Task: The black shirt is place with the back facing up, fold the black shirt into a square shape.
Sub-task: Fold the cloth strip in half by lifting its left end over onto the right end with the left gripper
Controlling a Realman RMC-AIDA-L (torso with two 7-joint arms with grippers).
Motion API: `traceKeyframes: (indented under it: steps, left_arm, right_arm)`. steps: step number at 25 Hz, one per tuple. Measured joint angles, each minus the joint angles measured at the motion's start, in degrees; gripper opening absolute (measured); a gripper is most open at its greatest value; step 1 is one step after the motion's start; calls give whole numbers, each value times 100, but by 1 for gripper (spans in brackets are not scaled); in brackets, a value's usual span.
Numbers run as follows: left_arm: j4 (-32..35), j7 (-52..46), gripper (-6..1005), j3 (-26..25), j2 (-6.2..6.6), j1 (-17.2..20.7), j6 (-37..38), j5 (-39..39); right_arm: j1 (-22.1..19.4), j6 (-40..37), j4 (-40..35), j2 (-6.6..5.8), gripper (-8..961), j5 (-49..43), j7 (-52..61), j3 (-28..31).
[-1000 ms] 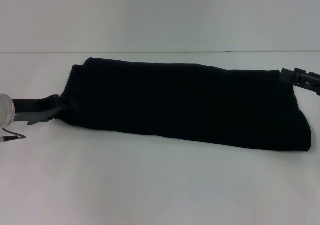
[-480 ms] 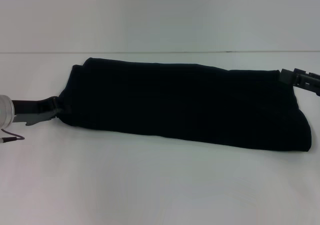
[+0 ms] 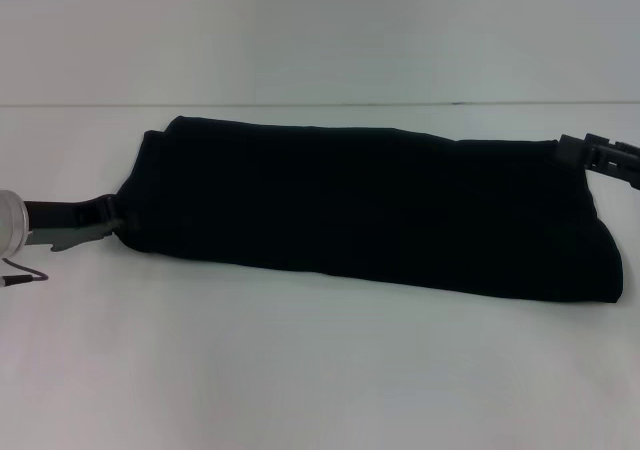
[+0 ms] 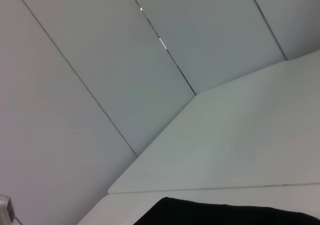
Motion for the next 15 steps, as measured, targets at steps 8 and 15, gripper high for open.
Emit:
traceKeyframes:
  steps: [8, 15]
  left_arm:
    - [390, 280, 69, -302, -9, 368, 337, -195]
    - [1121, 374, 69, -745, 75, 850, 780, -244]
  right_arm:
    - [31, 164, -1, 42, 921, 158, 9, -16]
    - [228, 586, 191, 54, 920, 203, -27, -72]
